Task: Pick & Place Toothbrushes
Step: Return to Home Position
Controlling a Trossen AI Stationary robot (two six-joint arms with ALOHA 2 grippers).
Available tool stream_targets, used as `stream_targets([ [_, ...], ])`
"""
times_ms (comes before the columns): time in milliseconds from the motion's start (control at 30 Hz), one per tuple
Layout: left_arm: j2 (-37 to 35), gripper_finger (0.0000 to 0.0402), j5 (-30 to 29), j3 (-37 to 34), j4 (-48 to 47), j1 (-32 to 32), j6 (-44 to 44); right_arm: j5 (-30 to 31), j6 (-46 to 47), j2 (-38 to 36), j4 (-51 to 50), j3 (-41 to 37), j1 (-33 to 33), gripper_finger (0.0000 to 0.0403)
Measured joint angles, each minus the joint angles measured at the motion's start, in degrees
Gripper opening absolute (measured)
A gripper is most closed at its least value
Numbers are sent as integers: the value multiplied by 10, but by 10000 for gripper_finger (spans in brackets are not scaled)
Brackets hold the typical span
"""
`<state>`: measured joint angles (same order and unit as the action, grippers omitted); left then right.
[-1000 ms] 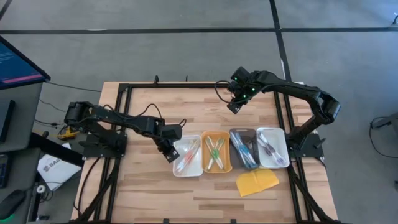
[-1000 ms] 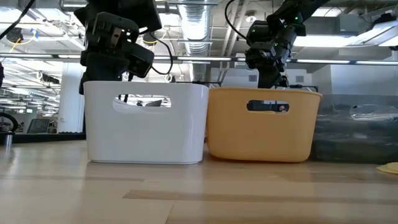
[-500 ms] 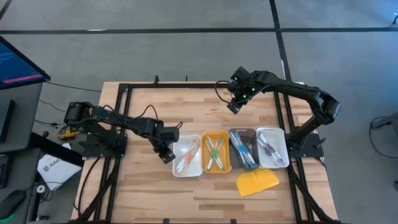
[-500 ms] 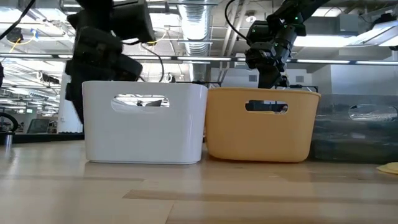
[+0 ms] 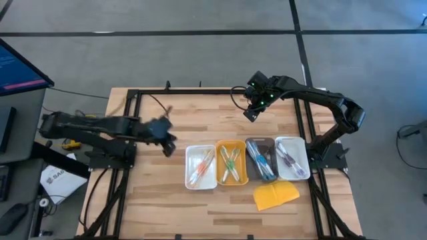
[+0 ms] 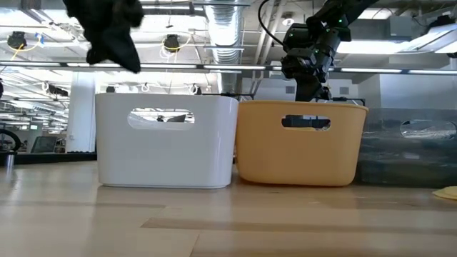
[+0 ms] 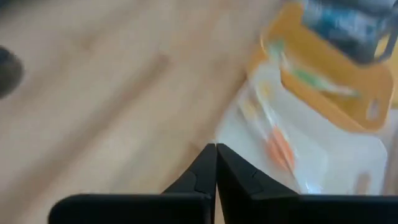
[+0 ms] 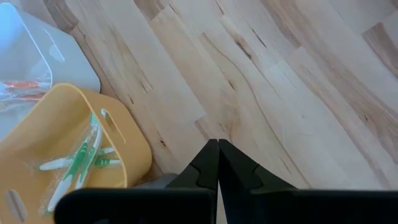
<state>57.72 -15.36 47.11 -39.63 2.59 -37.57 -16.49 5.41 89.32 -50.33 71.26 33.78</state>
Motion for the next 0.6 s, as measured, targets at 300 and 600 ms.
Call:
stream_targets([
  [300, -156, 3, -175, 0, 4, -2, 99, 0, 9, 0, 0, 0, 0, 0],
  [600, -195, 3, -130, -2, 51, 9, 295, 0, 47, 0, 0, 0, 0, 0],
])
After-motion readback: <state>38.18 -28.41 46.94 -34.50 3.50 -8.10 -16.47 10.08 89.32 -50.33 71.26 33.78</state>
